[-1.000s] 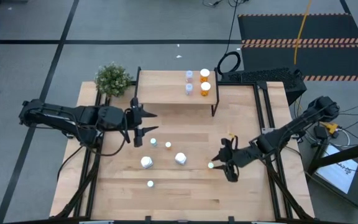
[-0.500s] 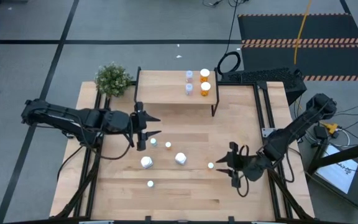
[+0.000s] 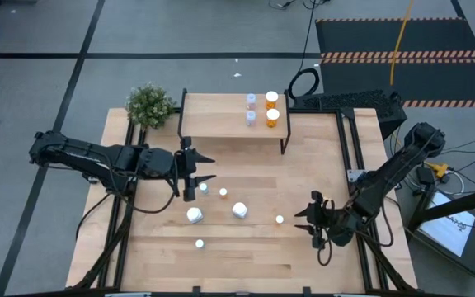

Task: Pick and place medicine bottles onto shelf by color
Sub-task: Put the bottom small orange pill bottle on the shelf

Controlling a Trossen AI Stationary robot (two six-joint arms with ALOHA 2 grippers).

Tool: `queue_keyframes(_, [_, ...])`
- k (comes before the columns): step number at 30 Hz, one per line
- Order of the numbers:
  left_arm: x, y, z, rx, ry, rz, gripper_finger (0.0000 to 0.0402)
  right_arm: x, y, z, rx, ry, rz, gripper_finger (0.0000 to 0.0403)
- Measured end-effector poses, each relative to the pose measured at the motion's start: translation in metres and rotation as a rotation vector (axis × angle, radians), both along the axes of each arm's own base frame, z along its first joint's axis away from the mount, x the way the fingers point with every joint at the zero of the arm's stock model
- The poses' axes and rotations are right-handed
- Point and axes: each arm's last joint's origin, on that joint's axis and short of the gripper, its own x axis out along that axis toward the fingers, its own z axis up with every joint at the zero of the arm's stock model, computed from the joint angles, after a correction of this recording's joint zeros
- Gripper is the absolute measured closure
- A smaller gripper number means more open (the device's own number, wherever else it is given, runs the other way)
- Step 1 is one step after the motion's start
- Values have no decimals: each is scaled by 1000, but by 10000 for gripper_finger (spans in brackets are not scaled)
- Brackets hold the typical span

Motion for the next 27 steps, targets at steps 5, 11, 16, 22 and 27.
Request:
queue_keyframes(5, [0, 0, 0, 0, 0, 0, 192, 0, -13, -25, 66, -62, -40, 251])
queue_keyframes(11, [0, 0, 0, 0, 0, 0, 192, 0, -22, -42, 112, -115, -4, 251])
queue_keyframes(16, [0, 0, 0, 0, 0, 0, 192, 5, -23, -50, 81, -133, 9, 251])
queue_keyframes(22, [0, 0, 0, -3, 0, 1, 192, 14, -21, -63, 67, -116, 23, 251])
queue_keyframes(27, [0, 0, 0, -3, 0, 2, 192, 20, -22, -72, 79, -84, 39, 251])
